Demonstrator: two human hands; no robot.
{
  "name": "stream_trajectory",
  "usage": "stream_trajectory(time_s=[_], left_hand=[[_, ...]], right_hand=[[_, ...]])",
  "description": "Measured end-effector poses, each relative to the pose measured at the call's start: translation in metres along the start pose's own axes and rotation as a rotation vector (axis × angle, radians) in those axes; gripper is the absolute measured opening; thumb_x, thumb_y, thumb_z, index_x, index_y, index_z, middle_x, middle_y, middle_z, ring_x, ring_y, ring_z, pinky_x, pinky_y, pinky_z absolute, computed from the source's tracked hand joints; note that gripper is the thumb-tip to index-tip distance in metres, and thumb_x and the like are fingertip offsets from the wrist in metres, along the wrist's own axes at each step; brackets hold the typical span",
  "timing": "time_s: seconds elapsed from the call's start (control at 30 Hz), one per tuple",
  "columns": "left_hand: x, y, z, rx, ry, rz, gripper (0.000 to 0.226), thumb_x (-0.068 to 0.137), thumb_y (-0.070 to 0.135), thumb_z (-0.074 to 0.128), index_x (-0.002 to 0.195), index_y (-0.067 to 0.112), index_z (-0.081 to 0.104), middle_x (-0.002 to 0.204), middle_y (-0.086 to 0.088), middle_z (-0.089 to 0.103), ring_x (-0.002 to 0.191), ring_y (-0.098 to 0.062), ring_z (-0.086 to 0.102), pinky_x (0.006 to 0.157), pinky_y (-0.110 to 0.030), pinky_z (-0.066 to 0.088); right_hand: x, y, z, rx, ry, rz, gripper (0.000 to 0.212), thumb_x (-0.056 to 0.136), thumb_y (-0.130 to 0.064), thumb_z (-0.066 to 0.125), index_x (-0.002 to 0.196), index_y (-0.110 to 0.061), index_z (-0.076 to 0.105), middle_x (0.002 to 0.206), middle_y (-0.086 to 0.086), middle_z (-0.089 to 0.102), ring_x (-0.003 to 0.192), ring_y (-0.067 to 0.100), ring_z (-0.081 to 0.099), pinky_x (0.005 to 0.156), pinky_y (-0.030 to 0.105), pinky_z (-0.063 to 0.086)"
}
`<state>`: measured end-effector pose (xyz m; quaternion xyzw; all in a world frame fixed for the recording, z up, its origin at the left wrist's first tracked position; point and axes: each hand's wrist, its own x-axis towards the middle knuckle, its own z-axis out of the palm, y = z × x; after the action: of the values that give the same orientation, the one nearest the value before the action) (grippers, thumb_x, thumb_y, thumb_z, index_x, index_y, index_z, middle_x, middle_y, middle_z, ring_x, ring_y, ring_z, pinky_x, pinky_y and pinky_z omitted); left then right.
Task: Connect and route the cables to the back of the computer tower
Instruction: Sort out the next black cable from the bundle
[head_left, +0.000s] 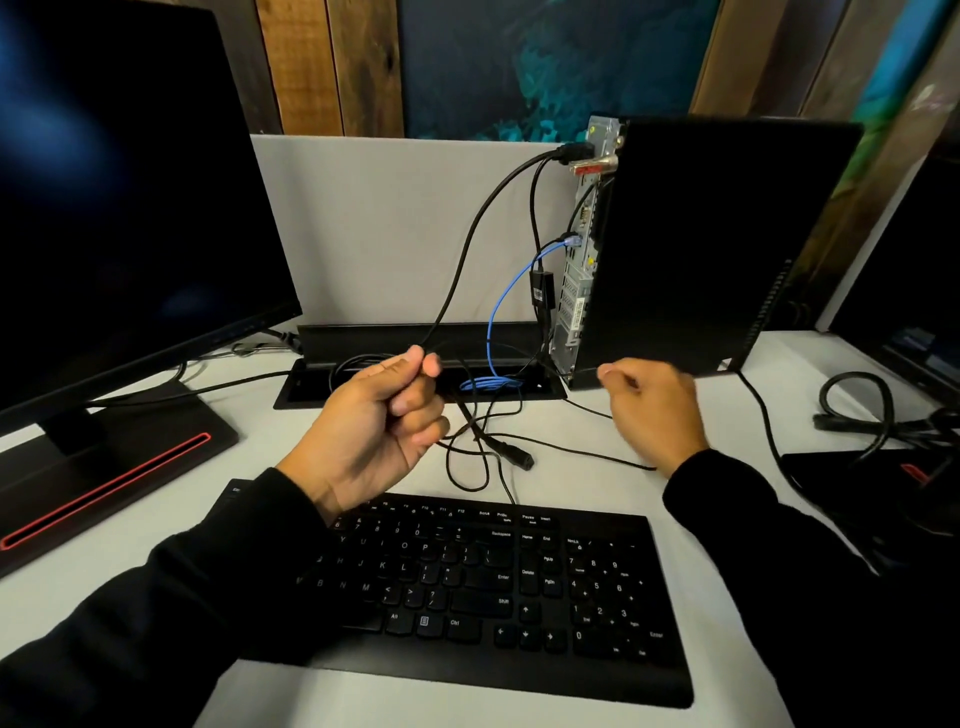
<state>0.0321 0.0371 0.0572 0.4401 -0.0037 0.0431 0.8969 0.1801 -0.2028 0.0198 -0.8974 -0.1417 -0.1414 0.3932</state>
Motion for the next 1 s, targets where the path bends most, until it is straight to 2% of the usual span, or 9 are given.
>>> stream_trajectory(time_s=[0.1, 0.33, 0.5, 0.6, 0.7, 0.77, 0.87, 0.93, 1.0], left_hand=[[0.002, 0.002, -0.002, 0.01, 0.065, 0.089, 0.027, 0.1, 0.025, 0.048, 0.1, 0.007, 0.067, 0.052, 0.005, 0.034, 0.043, -0.008, 0.023, 0.048, -0.022, 0.026], [0.004, -0.008, 0.0, 0.121, 0.14, 0.236, 0.03, 0.102, 0.023, 0.047, 0.122, 0.009, 0.065, 0.081, -0.002, 0.071, 0.057, -0.011, 0.049, 0.062, -0.019, 0.046], [-0.003, -0.018, 0.007, 0.281, 0.098, 0.277, 0.027, 0.091, 0.025, 0.056, 0.093, 0.025, 0.083, 0.09, -0.003, 0.075, 0.069, -0.013, 0.068, 0.07, -0.022, 0.054], [-0.003, -0.025, 0.005, 0.38, 0.042, 0.294, 0.026, 0.092, 0.025, 0.059, 0.111, 0.02, 0.076, 0.092, -0.007, 0.076, 0.085, -0.021, 0.073, 0.082, -0.032, 0.058], [-0.004, -0.026, 0.003, 0.459, -0.006, 0.298, 0.029, 0.096, 0.026, 0.061, 0.12, 0.014, 0.07, 0.094, -0.007, 0.076, 0.09, -0.024, 0.072, 0.087, -0.04, 0.057], [-0.008, -0.027, 0.006, 0.524, -0.07, 0.296, 0.028, 0.1, 0.022, 0.052, 0.114, 0.005, 0.071, 0.083, -0.008, 0.071, 0.074, -0.022, 0.066, 0.078, -0.034, 0.055], [-0.01, -0.029, 0.015, 0.494, -0.118, 0.229, 0.029, 0.102, 0.022, 0.045, 0.094, 0.001, 0.062, 0.064, -0.004, 0.047, 0.057, -0.015, 0.038, 0.065, -0.025, 0.04], [-0.009, -0.027, 0.017, 0.429, -0.12, 0.159, 0.026, 0.1, 0.025, 0.046, 0.086, 0.007, 0.057, 0.062, -0.001, 0.035, 0.055, -0.011, 0.028, 0.061, -0.025, 0.039], [-0.009, -0.028, 0.017, 0.368, -0.122, 0.109, 0.026, 0.101, 0.023, 0.048, 0.08, 0.01, 0.056, 0.064, 0.001, 0.031, 0.054, -0.01, 0.025, 0.057, -0.026, 0.042]], right_hand=[[-0.018, -0.021, 0.008, -0.313, -0.136, -0.171, 0.035, 0.104, -0.036, 0.045, 0.13, -0.037, 0.068, 0.101, 0.004, 0.076, 0.085, 0.028, 0.068, 0.076, 0.034, 0.053], [-0.043, -0.064, 0.006, -0.337, -0.59, -0.667, 0.023, 0.094, -0.025, 0.045, 0.088, -0.019, 0.066, 0.079, -0.005, 0.061, 0.075, 0.016, 0.056, 0.068, 0.04, 0.054], [-0.052, -0.085, 0.0, -0.032, -0.579, -0.74, 0.024, 0.092, -0.031, 0.053, 0.085, -0.02, 0.073, 0.069, 0.002, 0.063, 0.065, 0.019, 0.054, 0.061, 0.04, 0.047], [-0.054, -0.091, -0.002, 0.175, -0.559, -0.744, 0.013, 0.094, -0.027, 0.07, 0.093, -0.019, 0.08, 0.073, 0.004, 0.069, 0.066, 0.021, 0.062, 0.065, 0.041, 0.051], [-0.049, -0.093, -0.007, 0.342, -0.373, -0.761, 0.011, 0.095, -0.014, 0.072, 0.092, -0.009, 0.08, 0.077, 0.0, 0.071, 0.072, 0.018, 0.067, 0.07, 0.036, 0.055], [-0.044, -0.092, -0.009, 0.347, -0.237, -0.794, 0.011, 0.095, -0.007, 0.071, 0.088, -0.007, 0.08, 0.076, -0.008, 0.07, 0.072, 0.011, 0.064, 0.071, 0.025, 0.052], [-0.043, -0.087, -0.007, 0.383, -0.131, -0.751, 0.004, 0.09, -0.01, 0.077, 0.093, -0.008, 0.08, 0.078, -0.009, 0.07, 0.07, 0.01, 0.064, 0.066, 0.029, 0.054], [-0.041, -0.085, -0.006, 0.458, -0.115, -0.617, 0.022, 0.082, -0.017, 0.086, 0.094, -0.007, 0.071, 0.064, -0.004, 0.056, 0.055, 0.012, 0.047, 0.056, 0.022, 0.046], [-0.035, -0.081, -0.007, 0.494, -0.178, -0.462, 0.043, 0.073, -0.033, 0.089, 0.1, -0.012, 0.062, 0.059, 0.004, 0.042, 0.054, 0.021, 0.035, 0.051, 0.033, 0.036]])
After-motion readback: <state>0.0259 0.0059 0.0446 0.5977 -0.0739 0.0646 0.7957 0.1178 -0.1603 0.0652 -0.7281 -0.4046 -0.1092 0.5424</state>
